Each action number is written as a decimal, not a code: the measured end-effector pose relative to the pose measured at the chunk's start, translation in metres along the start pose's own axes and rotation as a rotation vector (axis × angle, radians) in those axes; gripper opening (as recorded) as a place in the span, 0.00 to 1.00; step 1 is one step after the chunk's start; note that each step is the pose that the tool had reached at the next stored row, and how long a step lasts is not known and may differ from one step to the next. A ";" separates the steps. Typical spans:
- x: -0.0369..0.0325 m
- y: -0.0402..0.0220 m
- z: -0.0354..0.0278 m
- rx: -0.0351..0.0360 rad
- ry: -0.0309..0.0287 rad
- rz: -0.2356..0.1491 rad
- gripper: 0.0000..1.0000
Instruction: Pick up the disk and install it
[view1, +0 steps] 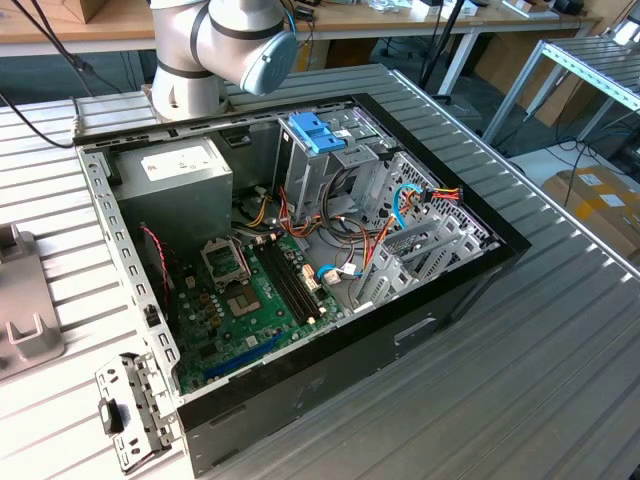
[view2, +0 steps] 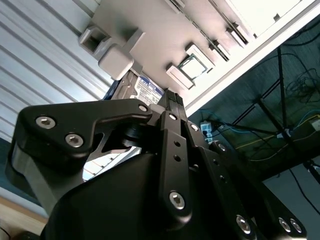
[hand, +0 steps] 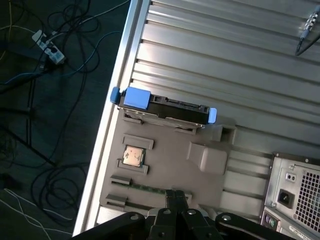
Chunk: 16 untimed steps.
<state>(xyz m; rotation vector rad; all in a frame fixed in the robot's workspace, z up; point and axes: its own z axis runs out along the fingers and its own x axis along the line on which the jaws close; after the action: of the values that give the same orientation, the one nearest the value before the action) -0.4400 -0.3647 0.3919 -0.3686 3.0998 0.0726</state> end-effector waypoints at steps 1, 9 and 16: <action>0.0000 0.0000 0.0000 -0.0002 0.0003 -0.008 0.11; 0.0000 0.0000 0.0000 -0.0014 0.0025 -0.057 0.11; 0.0000 0.0000 0.0000 -0.0024 0.0043 -0.098 0.11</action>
<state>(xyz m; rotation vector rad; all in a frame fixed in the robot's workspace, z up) -0.4400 -0.3647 0.3919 -0.5203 3.0803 0.0740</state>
